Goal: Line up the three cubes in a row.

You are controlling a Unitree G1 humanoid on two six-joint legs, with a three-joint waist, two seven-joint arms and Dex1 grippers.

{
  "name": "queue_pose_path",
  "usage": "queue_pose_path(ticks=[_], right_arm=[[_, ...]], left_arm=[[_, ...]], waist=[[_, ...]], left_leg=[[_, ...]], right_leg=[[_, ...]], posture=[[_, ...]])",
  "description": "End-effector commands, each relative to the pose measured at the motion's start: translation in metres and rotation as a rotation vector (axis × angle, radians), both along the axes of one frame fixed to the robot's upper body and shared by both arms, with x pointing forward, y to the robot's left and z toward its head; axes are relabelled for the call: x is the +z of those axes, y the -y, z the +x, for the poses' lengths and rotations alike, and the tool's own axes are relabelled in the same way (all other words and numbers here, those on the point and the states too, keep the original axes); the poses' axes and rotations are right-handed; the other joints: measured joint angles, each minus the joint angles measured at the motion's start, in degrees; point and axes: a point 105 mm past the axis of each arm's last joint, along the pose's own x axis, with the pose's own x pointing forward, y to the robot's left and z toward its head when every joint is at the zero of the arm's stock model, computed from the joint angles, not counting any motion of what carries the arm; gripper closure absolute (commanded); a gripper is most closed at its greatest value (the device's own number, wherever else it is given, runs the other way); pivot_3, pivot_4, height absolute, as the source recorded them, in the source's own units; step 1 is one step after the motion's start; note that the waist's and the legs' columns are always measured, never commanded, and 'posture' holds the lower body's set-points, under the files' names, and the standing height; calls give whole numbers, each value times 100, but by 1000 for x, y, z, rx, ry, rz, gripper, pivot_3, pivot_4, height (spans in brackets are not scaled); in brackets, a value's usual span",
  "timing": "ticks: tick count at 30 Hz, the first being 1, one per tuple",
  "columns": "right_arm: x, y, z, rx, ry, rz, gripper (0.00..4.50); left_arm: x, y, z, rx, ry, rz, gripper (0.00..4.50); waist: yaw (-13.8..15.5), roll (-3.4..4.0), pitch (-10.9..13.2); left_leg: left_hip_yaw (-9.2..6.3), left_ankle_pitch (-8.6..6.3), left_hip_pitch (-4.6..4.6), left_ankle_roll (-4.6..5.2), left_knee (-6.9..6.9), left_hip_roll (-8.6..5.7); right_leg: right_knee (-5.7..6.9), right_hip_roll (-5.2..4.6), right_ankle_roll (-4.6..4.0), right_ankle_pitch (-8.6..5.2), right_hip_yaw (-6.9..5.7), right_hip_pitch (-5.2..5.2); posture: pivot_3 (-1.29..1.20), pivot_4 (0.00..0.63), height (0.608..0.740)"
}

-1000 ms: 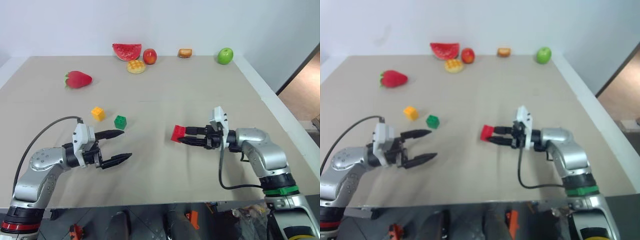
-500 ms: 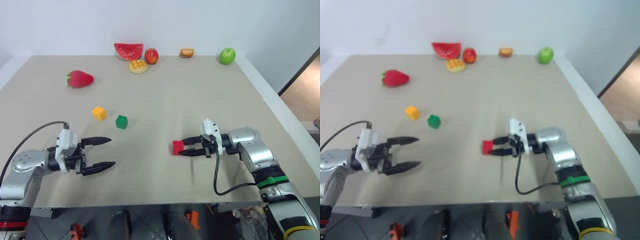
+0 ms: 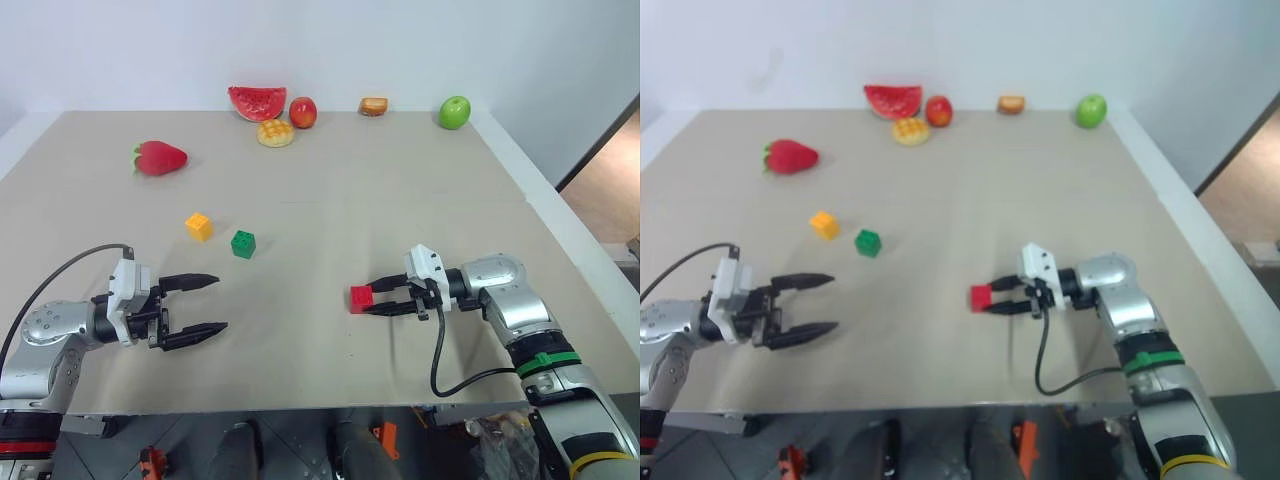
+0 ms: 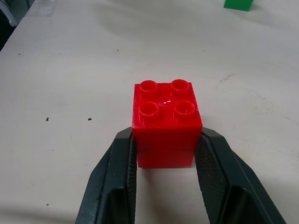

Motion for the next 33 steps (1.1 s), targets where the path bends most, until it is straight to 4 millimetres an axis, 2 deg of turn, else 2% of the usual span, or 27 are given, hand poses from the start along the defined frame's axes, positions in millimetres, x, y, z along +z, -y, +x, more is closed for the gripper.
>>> queue_pose_path(ticks=[1, 6, 9, 13, 19, 22, 26, 28, 33], right_arm=[[1, -1, 3, 10, 8, -28, 2506], [6, -4, 11, -15, 24, -30, 925], [12, -2, 13, -25, 30, -21, 925], [25, 9, 10, -11, 49, -55, 925], [63, 32, -16, 79, 80, -106, 925], [79, 38, -14, 53, 116, -95, 925], [110, 26, 7, -88, 191, 74, 925], [122, 17, 11, -121, 201, 179, 925], [111, 0, 2, -118, 194, 226, 925]], left_arm=[[6, -4, 1, 10, 34, -1, 162], [7, -1, 3, 19, 42, -13, 162], [6, 1, 4, 23, 42, -19, 162], [-1, 0, 12, 75, 21, -2, 162], [-19, 2, 23, 160, -46, 56, 162], [-26, 5, 31, 231, -72, 57, 162], [-22, 15, 45, 315, -61, 12, 162], [-17, 19, 54, 371, -61, -19, 162], [-16, 25, 65, 431, -32, -17, 162]], waist=[[0, 0, 0], [-1, 1, 0], [0, 0, 0], [3, 1, 1], [10, 5, 3], [9, 4, 2], [-18, 5, 3], [-9, 4, 2], [13, 0, 0]], left_leg=[[0, 0, 1, 0, 0, 0], [0, 0, 2, 0, 0, 0], [1, 0, 1, 0, 0, 0], [0, 0, 1, 0, 0, 0], [3, 0, 0, 0, -1, -2], [2, 0, 1, -1, -2, -1], [4, 0, 9, 0, 0, 0], [1, 2, 10, -1, 2, 0], [-5, 3, 5, -2, 3, -2]], right_leg=[[1, 0, 0, 0, 0, 0], [2, 0, -2, 2, 0, -1], [3, 0, -2, 2, 0, -1], [2, 0, -1, 2, 0, 0], [2, -4, 1, 0, 1, -2], [2, -4, -1, -2, -1, -2], [3, -2, -6, 8, 0, -1], [5, 2, -7, 17, 1, -2], [5, 4, 8, 11, 1, 5]], posture=[[0, 150, 740], [0, 150, 740], [0, 150, 740], [0, 150, 740], [0, 150, 740], [0, 150, 740], [0, 150, 740], [0, 150, 740], [0, 150, 740]])
